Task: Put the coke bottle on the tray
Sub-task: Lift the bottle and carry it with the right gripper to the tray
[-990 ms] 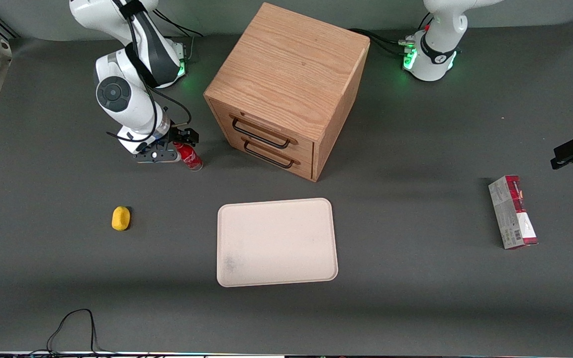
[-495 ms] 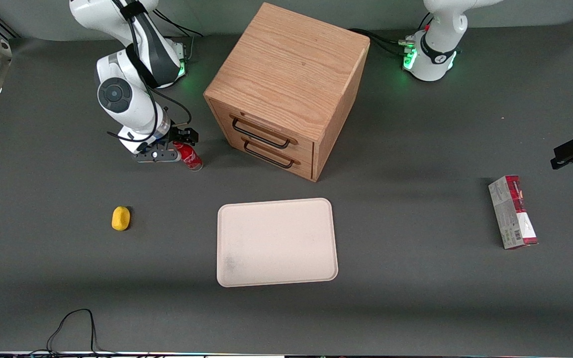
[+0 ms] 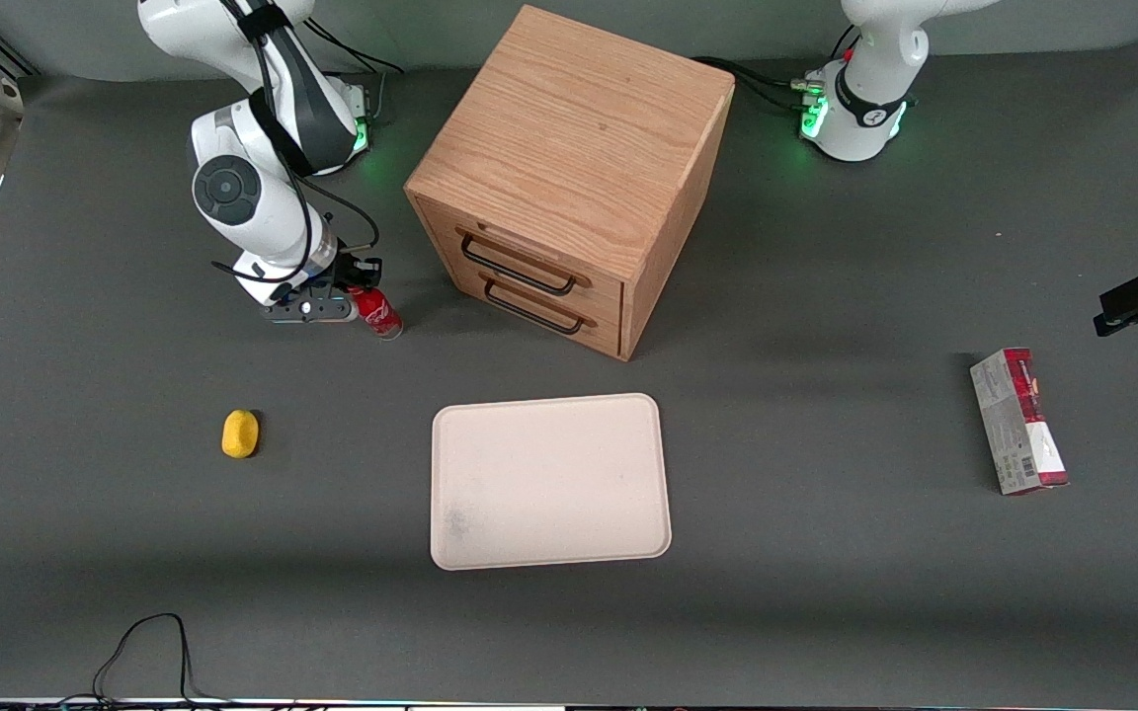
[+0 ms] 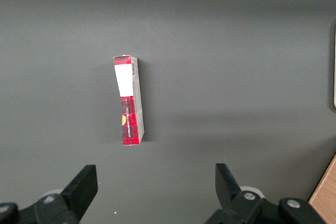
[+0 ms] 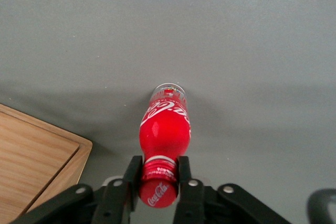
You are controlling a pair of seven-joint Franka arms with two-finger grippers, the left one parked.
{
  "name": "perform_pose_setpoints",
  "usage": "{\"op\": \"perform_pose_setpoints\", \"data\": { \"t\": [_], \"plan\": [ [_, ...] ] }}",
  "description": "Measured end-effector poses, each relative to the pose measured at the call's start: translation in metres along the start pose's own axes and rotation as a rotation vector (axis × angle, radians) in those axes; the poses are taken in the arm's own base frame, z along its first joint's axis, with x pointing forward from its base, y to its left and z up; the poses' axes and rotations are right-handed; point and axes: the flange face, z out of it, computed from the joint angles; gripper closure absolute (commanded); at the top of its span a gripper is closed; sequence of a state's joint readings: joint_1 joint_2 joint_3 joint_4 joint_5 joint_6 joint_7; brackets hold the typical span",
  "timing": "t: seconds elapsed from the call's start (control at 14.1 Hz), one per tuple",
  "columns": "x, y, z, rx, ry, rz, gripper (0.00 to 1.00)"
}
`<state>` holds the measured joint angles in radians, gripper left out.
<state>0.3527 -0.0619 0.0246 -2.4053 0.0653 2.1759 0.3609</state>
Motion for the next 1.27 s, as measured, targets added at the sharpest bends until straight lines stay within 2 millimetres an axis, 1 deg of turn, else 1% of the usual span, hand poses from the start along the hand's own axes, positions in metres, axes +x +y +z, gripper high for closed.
{"op": "perform_pose_setpoints", "data": {
  "t": [0.35,0.42,0.57,0.64,0.78,0.92,1.13,1.2,1.27],
  "plan": [
    [0.001,0.002,-0.001,0.002,0.002,0.006,1.00],
    [0.003,0.005,-0.004,0.006,0.007,0.014,1.00],
    [0.008,0.015,-0.022,0.016,0.010,0.038,1.00],
    [0.012,0.019,-0.038,0.019,0.003,0.049,1.00],
    [0.018,0.026,-0.078,0.025,-0.009,0.064,1.00],
    [0.025,0.031,-0.125,0.035,-0.004,0.074,1.00],
    [0.030,0.039,-0.190,0.039,-0.016,0.086,1.00],
    [0.033,0.041,-0.210,0.036,-0.028,0.092,1.00],
    [0.040,0.042,-0.234,0.029,-0.042,0.095,1.00]
  ]
}}
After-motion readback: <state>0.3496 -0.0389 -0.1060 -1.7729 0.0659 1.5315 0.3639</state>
